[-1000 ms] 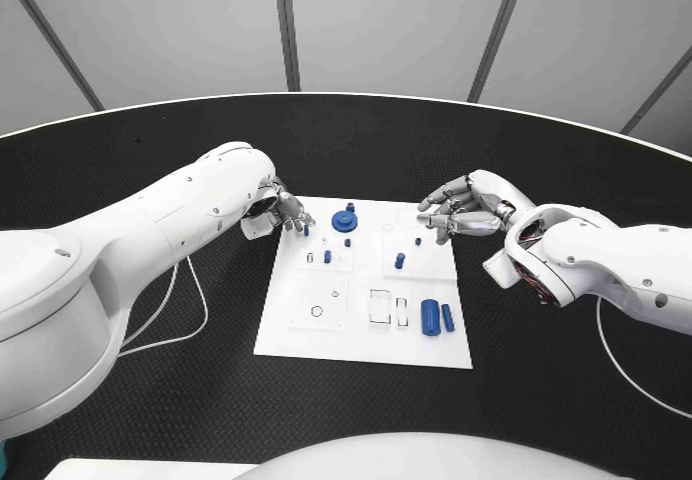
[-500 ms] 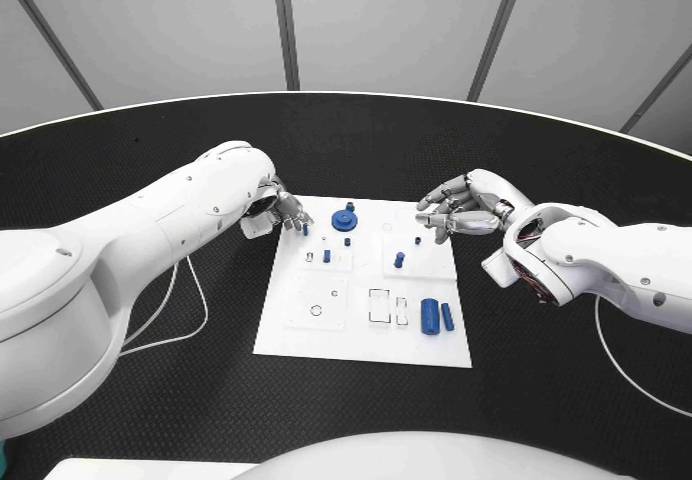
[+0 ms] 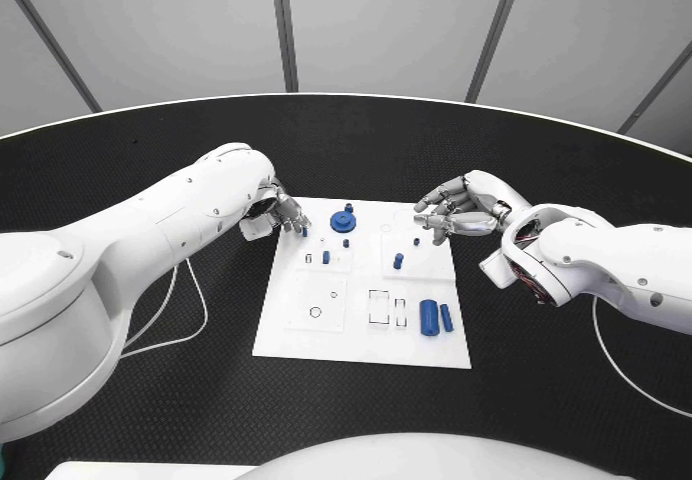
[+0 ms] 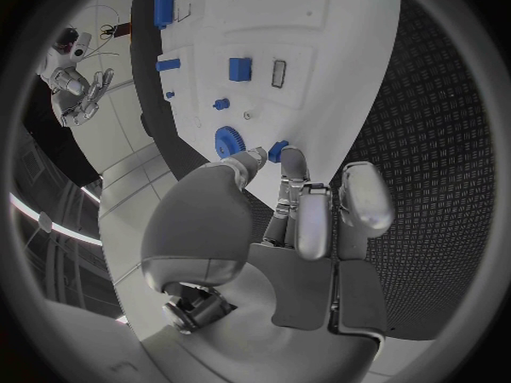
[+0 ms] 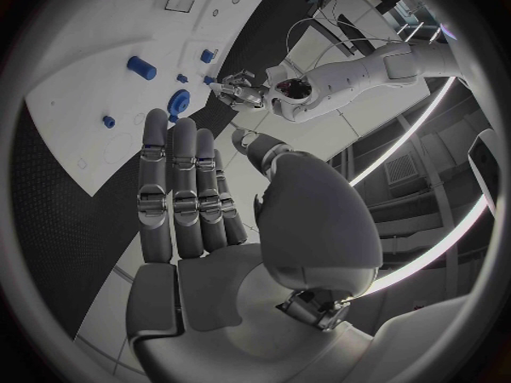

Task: Assemble the parts on the task board

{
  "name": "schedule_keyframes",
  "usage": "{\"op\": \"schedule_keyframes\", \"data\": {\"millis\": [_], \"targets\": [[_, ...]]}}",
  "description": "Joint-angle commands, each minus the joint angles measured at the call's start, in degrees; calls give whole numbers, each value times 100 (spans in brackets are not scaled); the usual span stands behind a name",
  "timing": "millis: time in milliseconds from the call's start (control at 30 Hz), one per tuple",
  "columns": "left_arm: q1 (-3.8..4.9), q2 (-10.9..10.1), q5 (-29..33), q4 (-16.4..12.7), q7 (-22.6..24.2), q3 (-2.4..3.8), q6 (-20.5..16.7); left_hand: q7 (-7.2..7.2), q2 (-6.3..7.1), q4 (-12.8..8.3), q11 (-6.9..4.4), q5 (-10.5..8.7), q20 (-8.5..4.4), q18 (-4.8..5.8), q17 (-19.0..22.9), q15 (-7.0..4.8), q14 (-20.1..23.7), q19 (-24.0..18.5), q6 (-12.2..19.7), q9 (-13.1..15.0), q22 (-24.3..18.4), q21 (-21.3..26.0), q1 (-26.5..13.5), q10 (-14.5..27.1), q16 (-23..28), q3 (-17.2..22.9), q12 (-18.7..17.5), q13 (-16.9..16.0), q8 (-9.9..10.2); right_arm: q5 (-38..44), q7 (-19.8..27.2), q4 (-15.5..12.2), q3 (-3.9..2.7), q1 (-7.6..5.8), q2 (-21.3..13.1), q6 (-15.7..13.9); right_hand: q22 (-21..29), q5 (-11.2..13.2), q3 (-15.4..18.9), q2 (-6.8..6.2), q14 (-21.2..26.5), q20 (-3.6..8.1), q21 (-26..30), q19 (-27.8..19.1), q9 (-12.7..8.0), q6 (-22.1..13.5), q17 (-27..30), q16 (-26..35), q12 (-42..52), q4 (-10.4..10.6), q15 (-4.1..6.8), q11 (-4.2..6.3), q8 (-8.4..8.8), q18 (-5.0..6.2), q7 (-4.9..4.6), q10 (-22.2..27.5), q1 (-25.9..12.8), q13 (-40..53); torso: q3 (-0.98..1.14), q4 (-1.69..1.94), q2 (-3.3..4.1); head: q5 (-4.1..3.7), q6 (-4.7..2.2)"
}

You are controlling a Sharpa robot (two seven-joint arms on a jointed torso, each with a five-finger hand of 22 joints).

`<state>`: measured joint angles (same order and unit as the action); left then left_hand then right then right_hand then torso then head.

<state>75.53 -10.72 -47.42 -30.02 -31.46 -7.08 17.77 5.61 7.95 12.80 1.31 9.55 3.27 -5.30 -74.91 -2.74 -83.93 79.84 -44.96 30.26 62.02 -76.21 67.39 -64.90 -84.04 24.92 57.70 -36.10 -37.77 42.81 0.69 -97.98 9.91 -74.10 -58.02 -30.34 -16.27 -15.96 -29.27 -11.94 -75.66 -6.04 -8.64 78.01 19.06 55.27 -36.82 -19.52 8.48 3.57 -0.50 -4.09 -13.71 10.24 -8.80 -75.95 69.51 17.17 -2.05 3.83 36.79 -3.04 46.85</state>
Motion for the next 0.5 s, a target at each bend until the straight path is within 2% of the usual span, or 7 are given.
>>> {"op": "schedule_keyframes", "data": {"millis": [33,500], "targets": [[0,2,0,4,-2,0,5,-2,-9,-16,-30,-19,-13,-6,-52,-8,-235,30,-52,-7,6,-20,38,-21,-16,28,24,3,-27,0,-1,-3,0,0,1,1,5,-27,6,-7,42,-11,1,2,-1,-52,-3,27,39,38,8,1,-14,17,-3,56,-14,5,-1,7,2,-4,2],[-1,11,17,31,-1,-1,31,-6,-21,-24,-32,-27,-14,-6,-51,-10,-235,30,-58,-10,7,-21,54,-17,-15,37,22,12,-35,0,-3,-6,0,0,5,3,5,-27,6,-7,42,-11,1,2,-1,-52,-3,27,39,38,8,1,-14,17,-3,56,-14,5,-3,5,4,-2,25]]}}
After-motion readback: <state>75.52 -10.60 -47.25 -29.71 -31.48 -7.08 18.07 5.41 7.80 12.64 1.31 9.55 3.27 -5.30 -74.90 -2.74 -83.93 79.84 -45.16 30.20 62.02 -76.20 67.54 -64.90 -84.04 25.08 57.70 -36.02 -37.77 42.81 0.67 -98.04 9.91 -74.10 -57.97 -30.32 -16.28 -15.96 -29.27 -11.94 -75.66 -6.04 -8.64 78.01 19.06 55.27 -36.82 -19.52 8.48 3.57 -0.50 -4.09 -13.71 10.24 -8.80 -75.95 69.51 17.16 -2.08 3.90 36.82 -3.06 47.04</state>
